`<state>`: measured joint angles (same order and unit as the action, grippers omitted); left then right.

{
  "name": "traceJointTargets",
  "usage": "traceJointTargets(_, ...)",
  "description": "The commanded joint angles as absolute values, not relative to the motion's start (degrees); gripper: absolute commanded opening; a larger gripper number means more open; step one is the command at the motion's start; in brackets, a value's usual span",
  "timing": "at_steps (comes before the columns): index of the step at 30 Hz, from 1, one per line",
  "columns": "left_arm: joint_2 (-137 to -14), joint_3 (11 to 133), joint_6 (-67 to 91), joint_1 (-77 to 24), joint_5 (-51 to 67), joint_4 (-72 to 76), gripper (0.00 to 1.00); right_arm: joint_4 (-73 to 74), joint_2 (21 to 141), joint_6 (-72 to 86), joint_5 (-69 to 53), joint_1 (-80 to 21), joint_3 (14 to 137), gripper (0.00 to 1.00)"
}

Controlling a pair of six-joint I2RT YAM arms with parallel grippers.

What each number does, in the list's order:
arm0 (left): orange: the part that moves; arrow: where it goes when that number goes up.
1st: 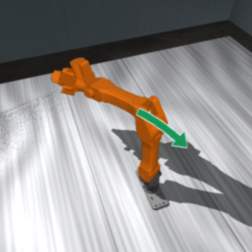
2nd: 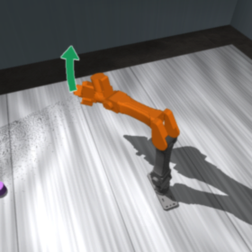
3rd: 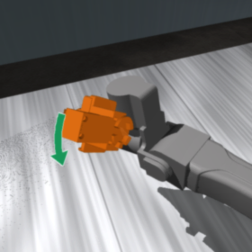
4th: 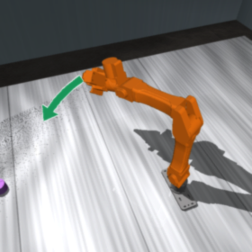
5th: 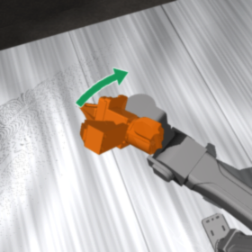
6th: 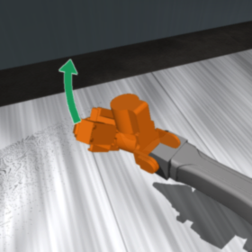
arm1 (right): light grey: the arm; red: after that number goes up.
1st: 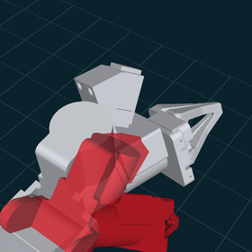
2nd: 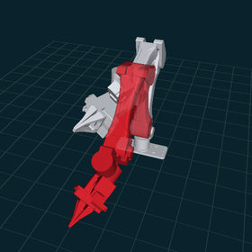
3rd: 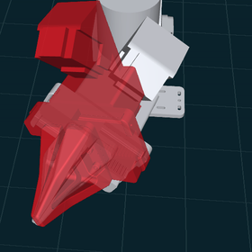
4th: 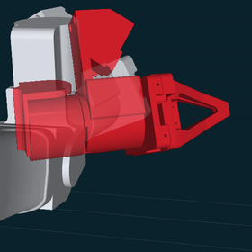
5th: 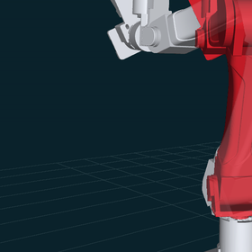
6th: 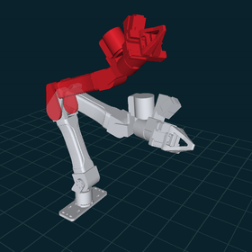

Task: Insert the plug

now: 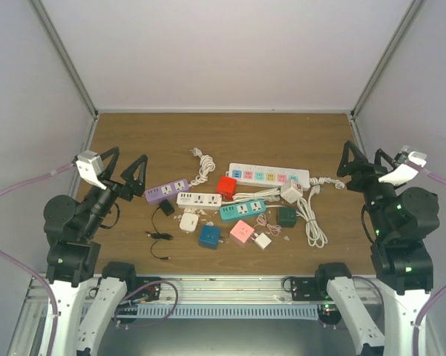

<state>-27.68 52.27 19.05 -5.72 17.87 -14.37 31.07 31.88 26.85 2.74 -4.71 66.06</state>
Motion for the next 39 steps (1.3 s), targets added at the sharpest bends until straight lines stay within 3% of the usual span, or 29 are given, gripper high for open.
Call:
traceJointTargets(1, -26.95, 48.42, 22.71, -5.3, 19.47, -9.69, 0.96, 35.76, 31.72, 33.1, -4.33, -0.79, 64.64, 0.96)
traceJointTargets(16, -32.1, 33.46, 30.18, -4.97, 18.26, 9.07, 0.99, 31.65, 43.64, 34.99, -18.16, 3.25, 53.16, 1.0)
traceJointTargets(30, -38.87, 32.83, 29.3, -4.81, 22.51, 14.1, 0.99, 27.78, 62.41, 40.14, -10.81, -2.85, 42.02, 0.99)
traceJointTargets(39, -39.82, 32.87, 27.61, -4.8, 21.88, 14.14, 0.99, 23.73, 71.33, 38.49, -10.31, -2.9, 41.89, 0.86)
